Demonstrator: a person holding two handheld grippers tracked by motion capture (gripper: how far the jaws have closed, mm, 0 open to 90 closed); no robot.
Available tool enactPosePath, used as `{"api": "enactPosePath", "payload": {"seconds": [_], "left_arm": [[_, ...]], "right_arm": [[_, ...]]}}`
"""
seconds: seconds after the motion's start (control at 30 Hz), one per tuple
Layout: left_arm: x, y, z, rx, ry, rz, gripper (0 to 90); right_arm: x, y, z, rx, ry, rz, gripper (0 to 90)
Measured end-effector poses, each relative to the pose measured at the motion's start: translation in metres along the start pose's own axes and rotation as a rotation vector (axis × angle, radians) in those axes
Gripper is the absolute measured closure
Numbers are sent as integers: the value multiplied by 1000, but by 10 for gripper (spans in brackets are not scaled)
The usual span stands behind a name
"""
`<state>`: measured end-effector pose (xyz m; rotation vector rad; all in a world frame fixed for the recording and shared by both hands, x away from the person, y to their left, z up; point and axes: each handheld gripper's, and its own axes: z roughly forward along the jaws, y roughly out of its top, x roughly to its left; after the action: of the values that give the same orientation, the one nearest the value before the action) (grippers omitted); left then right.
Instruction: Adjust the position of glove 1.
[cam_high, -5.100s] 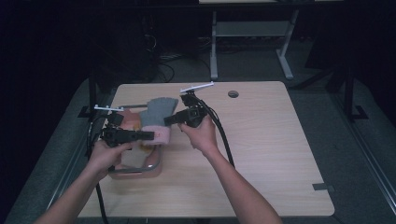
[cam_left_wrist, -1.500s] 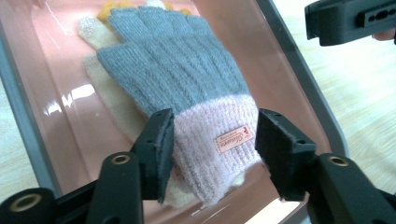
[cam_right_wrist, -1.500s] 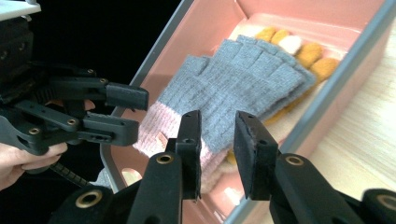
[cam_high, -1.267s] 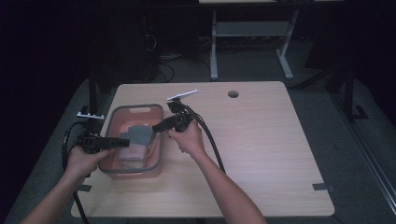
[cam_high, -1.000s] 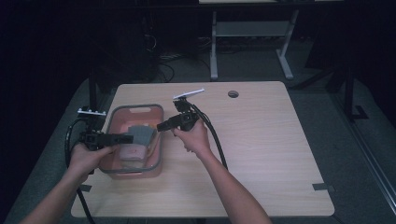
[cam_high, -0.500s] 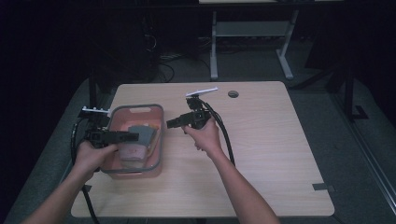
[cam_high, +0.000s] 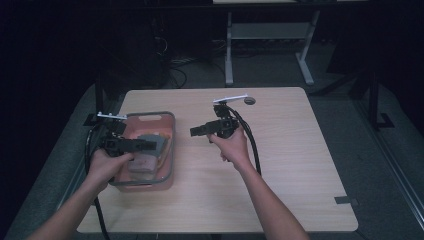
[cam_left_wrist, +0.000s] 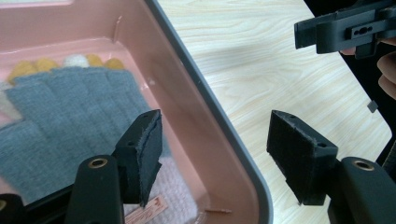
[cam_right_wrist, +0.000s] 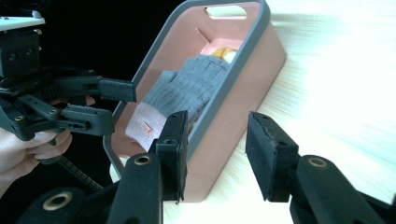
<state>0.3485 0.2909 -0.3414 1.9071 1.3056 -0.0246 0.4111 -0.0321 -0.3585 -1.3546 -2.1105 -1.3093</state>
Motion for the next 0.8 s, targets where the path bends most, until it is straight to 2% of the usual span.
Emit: {"api": "enactPosePath", "payload": {"seconds": [0.6, 0.8], "left_arm": [[-13, 9, 10, -1, -17, 22, 335], [-19, 13, 14, 4, -38, 23, 331]], "right_arm": [[-19, -12, -26, -19, -17, 23, 571], [-27, -16, -37, -30, -29, 35, 569]]}}
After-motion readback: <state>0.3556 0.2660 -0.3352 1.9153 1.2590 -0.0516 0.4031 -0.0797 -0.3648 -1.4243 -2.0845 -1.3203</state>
